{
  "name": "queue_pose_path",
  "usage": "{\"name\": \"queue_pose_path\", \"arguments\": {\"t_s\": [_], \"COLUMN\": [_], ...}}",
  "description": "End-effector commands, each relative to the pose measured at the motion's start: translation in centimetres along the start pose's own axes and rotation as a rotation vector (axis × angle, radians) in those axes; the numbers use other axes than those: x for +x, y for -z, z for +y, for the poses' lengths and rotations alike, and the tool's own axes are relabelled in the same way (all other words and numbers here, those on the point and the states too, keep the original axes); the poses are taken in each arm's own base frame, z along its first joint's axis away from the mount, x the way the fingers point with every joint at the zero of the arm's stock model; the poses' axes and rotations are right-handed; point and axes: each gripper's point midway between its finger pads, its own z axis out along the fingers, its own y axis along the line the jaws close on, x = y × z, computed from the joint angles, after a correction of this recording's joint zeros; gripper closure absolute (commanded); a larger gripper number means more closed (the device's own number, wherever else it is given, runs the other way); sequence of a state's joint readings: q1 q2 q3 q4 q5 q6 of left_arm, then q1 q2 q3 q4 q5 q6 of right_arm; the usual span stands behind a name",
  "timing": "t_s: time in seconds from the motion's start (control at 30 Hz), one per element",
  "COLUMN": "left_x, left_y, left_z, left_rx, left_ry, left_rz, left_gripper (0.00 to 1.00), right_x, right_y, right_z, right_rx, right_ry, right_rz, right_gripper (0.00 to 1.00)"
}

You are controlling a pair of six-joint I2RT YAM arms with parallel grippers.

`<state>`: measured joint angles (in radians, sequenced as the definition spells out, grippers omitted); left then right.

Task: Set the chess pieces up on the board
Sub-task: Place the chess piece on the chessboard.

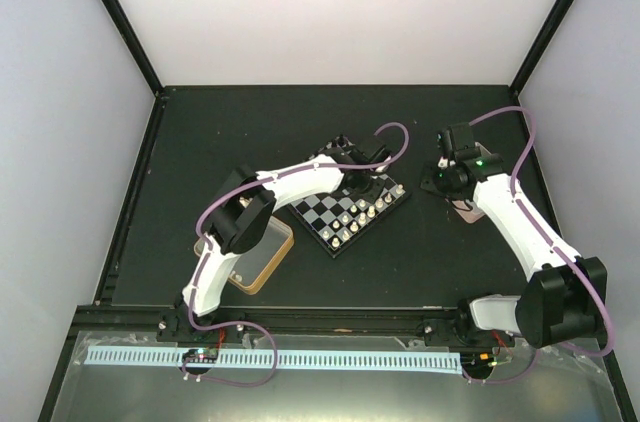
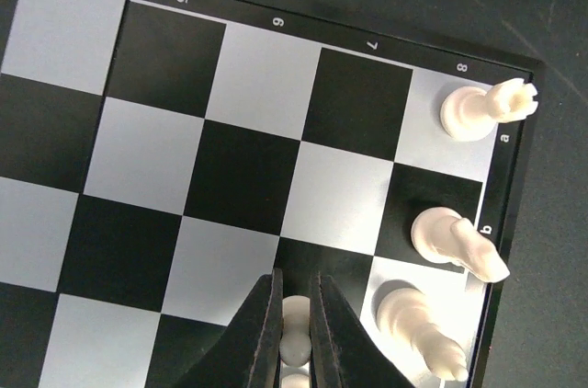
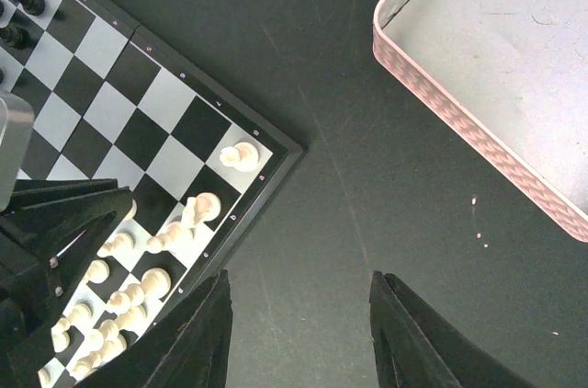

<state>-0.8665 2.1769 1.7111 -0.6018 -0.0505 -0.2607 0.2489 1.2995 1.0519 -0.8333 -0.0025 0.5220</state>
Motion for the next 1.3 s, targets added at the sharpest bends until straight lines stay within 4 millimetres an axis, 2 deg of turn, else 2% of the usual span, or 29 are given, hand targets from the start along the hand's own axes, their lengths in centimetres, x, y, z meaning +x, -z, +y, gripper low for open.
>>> {"name": "queue_pose_path", "arguments": {"t_s": [0.0,0.27,0.53,0.6,0.8,0.9,1.0,1.17,1.27], "left_x": [-0.1,0.8,0.3,0.5,1.0,0.0,-1.9,-5.1,-5.4], "left_y": [-0.9,-1.8,-2.5,-2.5,-2.1,-1.0,0.8,5.4,8.1], "left_z": [-0.9,-0.9,-1.4,-1.2,-1.0,-0.8,-0.3,1.0,2.3], "left_rx": [0.022,0.024,0.048,0.041,0.033,0.04,0.068,0.108,0.075], "left_ry": [-0.028,-0.028,-0.004,-0.004,0.0,0.014,0.059,0.106,0.084], "left_rz": [-0.008,0.024,0.024,0.029,0.051,0.027,-0.016,-0.1,-0.124], "left_gripper": [0.97,0.94,0.92,0.89,0.68,0.64,0.59,0.53,0.5], "right_x": [-0.5,-0.5,-0.3,-0.3,-1.2,-1.4,-1.5,-1.8,-1.9], "right_y": [0.0,-0.4,-0.8,-0.7,0.3,0.6,0.9,1.0,0.9], "right_z": [-0.2,0.1,0.1,0.1,-0.2,0.0,0.2,0.7,1.2], "right_rx": [0.0,-0.012,-0.012,-0.009,0.009,0.0,-0.011,-0.033,-0.058], "right_ry": [-0.011,-0.01,-0.004,-0.003,0.003,0.001,-0.002,-0.011,-0.016], "right_rz": [-0.02,-0.007,0.006,0.002,-0.038,-0.049,-0.055,-0.062,-0.062], "right_gripper": [0.57,0.57,0.57,0.57,0.57,0.57,0.57,0.56,0.56]}}
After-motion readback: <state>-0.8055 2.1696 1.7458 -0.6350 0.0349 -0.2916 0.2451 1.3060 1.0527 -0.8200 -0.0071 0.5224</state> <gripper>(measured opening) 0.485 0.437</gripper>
